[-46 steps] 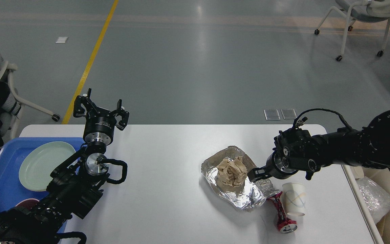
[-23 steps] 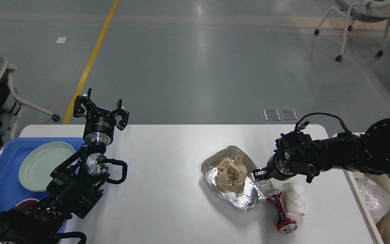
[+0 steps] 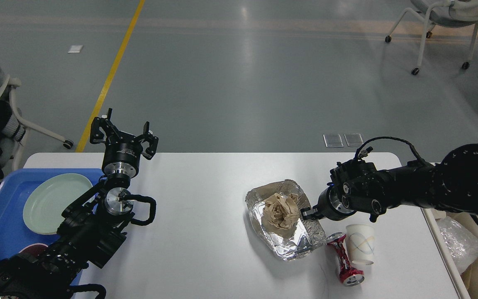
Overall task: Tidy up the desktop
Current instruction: 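Grasp the foil tray holding crumpled food with the right gripper, then lift the foil tray and carry it over the white bin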
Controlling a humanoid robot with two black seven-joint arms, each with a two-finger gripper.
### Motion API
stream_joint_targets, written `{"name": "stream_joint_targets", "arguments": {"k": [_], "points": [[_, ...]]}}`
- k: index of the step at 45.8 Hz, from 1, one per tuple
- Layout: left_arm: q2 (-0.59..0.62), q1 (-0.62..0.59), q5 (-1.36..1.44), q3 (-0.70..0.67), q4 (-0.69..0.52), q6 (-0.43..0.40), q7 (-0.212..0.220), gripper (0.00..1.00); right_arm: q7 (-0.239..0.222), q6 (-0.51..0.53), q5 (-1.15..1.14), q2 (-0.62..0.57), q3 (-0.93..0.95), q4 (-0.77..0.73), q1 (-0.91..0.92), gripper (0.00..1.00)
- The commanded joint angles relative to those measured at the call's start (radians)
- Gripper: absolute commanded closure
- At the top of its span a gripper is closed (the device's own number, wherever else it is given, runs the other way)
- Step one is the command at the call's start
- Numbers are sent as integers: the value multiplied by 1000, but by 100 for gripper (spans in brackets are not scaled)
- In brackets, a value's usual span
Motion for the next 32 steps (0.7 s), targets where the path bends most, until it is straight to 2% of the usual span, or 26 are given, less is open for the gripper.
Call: {"name": "stream_joint_targets", "arguments": {"k": [1, 12, 22, 32], "points": [[0, 1, 0, 0, 0, 0, 0, 0, 0, 2, 2, 1, -3, 0, 6, 100], [0, 0, 0, 0, 0, 0, 0, 0, 2, 71, 12, -5, 9, 3, 49, 100], [0, 0, 0, 0, 0, 0, 0, 0, 14, 232, 103, -49, 27, 31, 156, 100], [0, 0, 0, 0, 0, 0, 0, 0, 22, 395, 199, -158, 35, 163, 348, 100]]}}
